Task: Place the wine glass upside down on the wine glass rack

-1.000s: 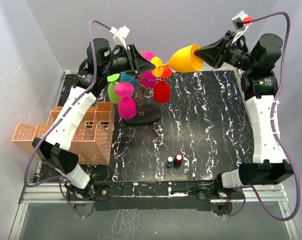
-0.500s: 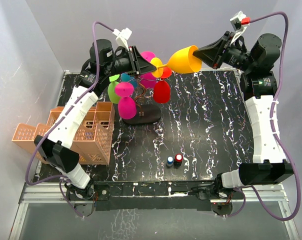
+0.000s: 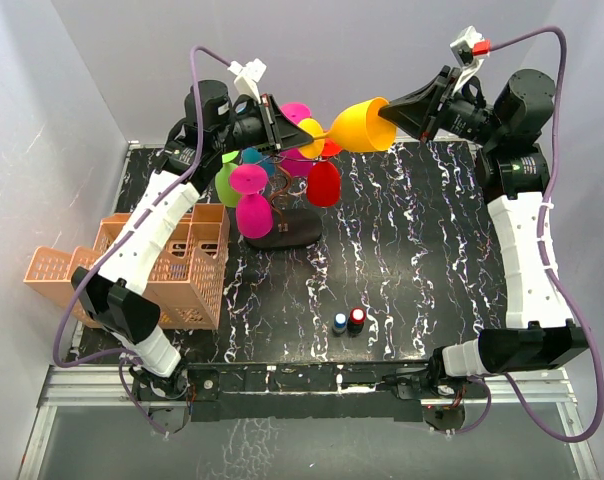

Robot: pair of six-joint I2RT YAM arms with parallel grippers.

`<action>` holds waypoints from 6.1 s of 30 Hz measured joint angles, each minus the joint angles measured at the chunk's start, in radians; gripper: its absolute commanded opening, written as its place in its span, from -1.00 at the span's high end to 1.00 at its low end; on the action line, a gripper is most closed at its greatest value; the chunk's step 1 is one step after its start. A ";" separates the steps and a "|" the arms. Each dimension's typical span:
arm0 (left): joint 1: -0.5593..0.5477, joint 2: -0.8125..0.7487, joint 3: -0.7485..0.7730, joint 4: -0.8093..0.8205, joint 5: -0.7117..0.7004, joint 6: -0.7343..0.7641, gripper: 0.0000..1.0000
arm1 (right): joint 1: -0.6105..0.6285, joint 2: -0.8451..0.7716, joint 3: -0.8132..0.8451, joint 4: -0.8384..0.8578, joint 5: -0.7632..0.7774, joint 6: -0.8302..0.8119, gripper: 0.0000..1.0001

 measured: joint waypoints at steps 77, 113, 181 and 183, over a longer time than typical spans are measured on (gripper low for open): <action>-0.388 -0.044 0.089 -0.343 -0.773 1.442 1.00 | -0.188 -0.090 -0.113 -0.143 0.105 -0.142 -0.05; -0.391 -0.044 0.000 -0.314 -0.916 1.532 1.00 | -0.208 -0.092 -0.132 -0.128 0.078 -0.111 -0.06; -0.391 -0.122 0.049 -0.533 -0.840 1.572 1.00 | -0.254 -0.093 -0.171 -0.062 0.046 -0.048 -0.08; -0.391 -0.122 0.049 -0.533 -0.831 1.572 1.00 | -0.257 -0.095 -0.177 -0.058 0.045 -0.047 -0.08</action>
